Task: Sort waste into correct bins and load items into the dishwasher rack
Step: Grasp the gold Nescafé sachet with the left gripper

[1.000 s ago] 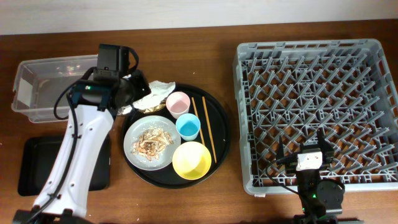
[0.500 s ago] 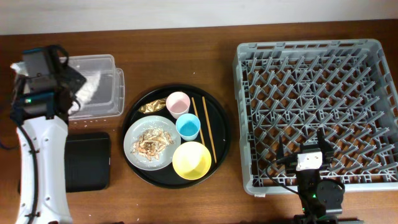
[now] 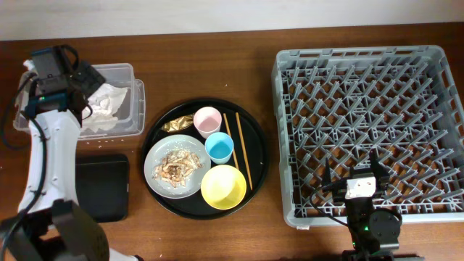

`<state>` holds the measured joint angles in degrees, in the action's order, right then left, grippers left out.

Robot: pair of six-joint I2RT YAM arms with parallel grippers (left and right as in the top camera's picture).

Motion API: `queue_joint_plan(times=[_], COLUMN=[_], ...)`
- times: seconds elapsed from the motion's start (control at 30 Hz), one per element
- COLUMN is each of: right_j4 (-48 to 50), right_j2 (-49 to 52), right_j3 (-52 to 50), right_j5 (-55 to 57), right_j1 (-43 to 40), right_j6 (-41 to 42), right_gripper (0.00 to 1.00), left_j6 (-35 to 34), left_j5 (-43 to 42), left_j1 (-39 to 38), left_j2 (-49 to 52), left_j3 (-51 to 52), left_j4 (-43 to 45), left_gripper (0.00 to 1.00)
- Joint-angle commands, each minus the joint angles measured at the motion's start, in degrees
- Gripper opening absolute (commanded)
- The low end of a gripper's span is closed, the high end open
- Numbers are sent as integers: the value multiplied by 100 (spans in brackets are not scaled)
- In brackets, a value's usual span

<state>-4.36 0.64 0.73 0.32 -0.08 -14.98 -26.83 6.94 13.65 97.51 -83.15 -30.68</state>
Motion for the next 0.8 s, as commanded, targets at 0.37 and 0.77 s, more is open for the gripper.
queue_joint_plan(times=[0.37, 0.77], right_j4=[-20, -20], right_j2=[-39, -39], right_j3=[-42, -42], right_j5=[-9, -9], right_j1=[-31, -31], right_j6=[68, 68], right_gripper=[99, 99], left_j6=[2339, 3683], left_j5=[-1628, -1488], left_j1=[-1764, -2031], left_j2=[109, 1703], left_j3=[-35, -35], left_j4=[-1735, -1287], left_gripper=[59, 73])
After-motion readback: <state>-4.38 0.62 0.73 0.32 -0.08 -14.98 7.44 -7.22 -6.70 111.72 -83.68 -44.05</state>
